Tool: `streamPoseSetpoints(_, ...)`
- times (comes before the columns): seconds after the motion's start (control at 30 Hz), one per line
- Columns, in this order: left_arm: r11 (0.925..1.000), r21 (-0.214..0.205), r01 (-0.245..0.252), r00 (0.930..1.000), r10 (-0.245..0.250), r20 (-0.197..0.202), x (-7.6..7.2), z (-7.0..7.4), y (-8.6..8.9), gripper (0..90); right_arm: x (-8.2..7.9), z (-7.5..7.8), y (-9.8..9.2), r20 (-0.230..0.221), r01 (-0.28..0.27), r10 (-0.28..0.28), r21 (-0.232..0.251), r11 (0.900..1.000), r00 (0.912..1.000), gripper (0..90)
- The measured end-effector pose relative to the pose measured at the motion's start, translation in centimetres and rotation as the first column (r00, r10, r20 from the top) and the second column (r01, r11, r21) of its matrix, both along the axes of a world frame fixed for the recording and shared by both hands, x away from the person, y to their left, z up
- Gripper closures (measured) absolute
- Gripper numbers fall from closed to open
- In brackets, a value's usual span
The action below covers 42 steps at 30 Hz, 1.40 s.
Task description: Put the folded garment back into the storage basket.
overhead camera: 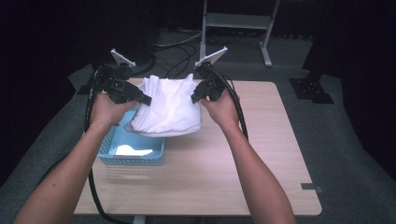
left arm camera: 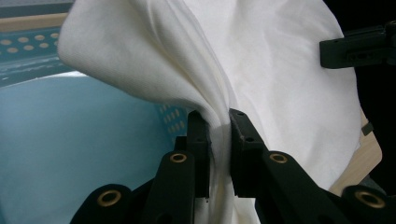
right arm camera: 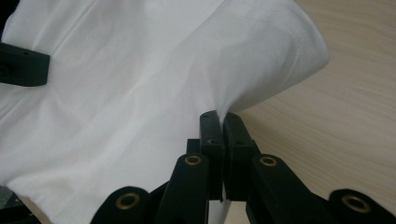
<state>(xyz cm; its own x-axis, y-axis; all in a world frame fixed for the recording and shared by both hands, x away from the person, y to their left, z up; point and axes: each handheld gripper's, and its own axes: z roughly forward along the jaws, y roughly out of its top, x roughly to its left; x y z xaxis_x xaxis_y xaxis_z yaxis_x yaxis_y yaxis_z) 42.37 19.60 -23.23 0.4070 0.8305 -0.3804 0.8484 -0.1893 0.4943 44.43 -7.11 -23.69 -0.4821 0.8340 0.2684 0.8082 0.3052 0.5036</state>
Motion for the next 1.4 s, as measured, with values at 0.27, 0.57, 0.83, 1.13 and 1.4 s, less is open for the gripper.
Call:
streamPoseSetpoints(0.27, 0.9999, 0.007, -0.010, 0.9999, 0.010, 0.003, -0.1, 0.0, 1.1, 80.8, 0.2, -0.2, 1.2, 0.006, -0.018, 0.018, -0.004, 0.9998, 0.9998, 88.7)
streamPoseSetpoints(0.57, 0.9998, 0.009, -0.019, 0.9998, 0.019, 0.003, -0.3, -0.2, 1.7, 80.8, 0.3, -0.3, 2.0, 0.007, -0.023, 0.023, -0.002, 0.9997, 0.9997, 88.7)
streamPoseSetpoints(0.83, 0.9994, 0.019, -0.029, 0.9996, 0.029, 0.003, -0.3, -0.4, 2.7, 80.8, 0.6, -0.6, 3.1, 0.010, -0.039, 0.039, -0.010, 0.9992, 0.9992, 88.7)
streamPoseSetpoints(1.13, 0.9985, 0.026, -0.048, 0.9988, 0.048, 0.000, -0.3, -0.9, 4.2, 80.8, 1.0, -1.0, 4.7, 0.007, -0.059, 0.059, -0.010, 0.9982, 0.9983, 88.7)
streamPoseSetpoints(1.4, 0.9974, 0.030, -0.065, 0.9979, 0.065, -0.004, -0.4, -1.3, 5.5, 80.8, 1.3, -1.3, 6.2, 0.002, -0.073, 0.073, -0.009, 0.9973, 0.9973, 88.7)
